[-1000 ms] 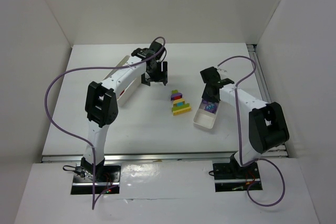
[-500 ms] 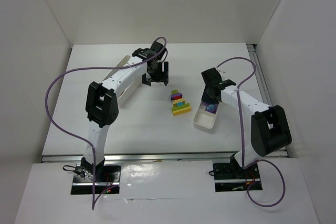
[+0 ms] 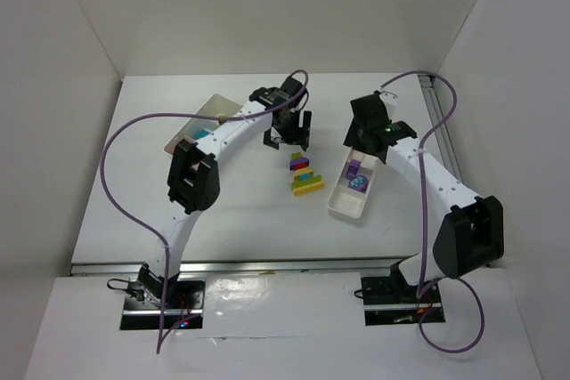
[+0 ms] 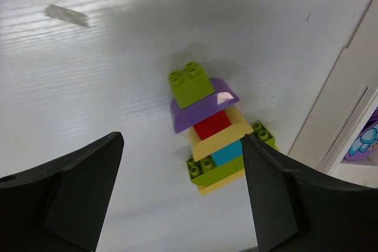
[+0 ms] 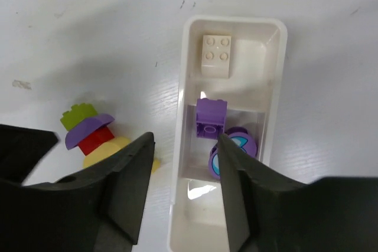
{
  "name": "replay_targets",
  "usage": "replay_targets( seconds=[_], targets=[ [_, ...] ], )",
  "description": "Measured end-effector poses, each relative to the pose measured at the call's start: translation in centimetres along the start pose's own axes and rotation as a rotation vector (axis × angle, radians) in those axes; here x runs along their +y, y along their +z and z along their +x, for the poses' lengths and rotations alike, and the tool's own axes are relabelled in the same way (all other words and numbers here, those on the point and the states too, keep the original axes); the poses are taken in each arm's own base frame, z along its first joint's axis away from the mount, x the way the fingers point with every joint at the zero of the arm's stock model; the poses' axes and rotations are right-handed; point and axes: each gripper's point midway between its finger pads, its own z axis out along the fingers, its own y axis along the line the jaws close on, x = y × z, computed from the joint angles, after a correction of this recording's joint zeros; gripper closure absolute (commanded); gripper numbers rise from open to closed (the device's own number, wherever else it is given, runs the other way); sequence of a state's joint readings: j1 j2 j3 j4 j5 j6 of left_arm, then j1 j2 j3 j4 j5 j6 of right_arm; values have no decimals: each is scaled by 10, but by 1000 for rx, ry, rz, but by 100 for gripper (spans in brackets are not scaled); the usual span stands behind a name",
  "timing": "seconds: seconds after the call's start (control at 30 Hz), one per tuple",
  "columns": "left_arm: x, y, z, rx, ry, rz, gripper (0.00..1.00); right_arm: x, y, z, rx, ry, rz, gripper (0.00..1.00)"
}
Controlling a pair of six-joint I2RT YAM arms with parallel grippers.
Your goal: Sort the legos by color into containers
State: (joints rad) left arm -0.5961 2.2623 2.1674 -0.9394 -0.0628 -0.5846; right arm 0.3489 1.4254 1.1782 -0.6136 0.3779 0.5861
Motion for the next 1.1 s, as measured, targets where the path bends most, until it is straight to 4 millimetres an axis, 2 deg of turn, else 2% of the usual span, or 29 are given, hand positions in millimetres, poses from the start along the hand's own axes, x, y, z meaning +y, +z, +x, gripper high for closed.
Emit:
replay_targets(
  seconds=[0.03, 0.1, 0.2, 0.3, 0.47, 0.5, 0.6, 0.87, 0.97, 1.0, 1.03, 1.1],
  targets=[
    [-5, 7, 3, 11, 6, 4, 4, 2, 0, -3, -5, 1, -3, 38],
    [-14, 20, 10, 35, 4, 10, 4, 4, 3, -4, -3, -5, -2, 33],
    [-16, 41, 17, 62, -9, -4, 11, 4, 8, 1, 14, -18, 3, 32],
    [-11, 55, 21, 69, -34, -44, 18, 4, 10, 4, 25, -30, 3, 32],
    [-7, 57, 16, 45, -75, -76, 26, 5, 9, 5, 34, -39, -7, 32],
    [-8, 57, 15, 40, -90, -75, 33, 6, 9, 6, 36, -39, -9, 32],
    [-10, 60, 17, 45, -113, -76, 40, 7, 9, 7, 42, -43, -16, 32],
    [-12, 69, 23, 57, -135, -84, 44, 7, 11, 9, 56, -63, -24, 32],
    [-12, 69, 23, 58, -136, -86, 42, 7, 13, 10, 63, -68, -25, 32],
    [-12, 69, 23, 59, -136, -87, 36, 7, 13, 11, 65, -70, -25, 32],
    [-11, 69, 24, 60, -134, -88, 20, 6, 14, 11, 68, -69, -26, 32],
    [-9, 69, 25, 63, -132, -97, 9, 6, 15, 12, 74, -69, -26, 32]
  ],
)
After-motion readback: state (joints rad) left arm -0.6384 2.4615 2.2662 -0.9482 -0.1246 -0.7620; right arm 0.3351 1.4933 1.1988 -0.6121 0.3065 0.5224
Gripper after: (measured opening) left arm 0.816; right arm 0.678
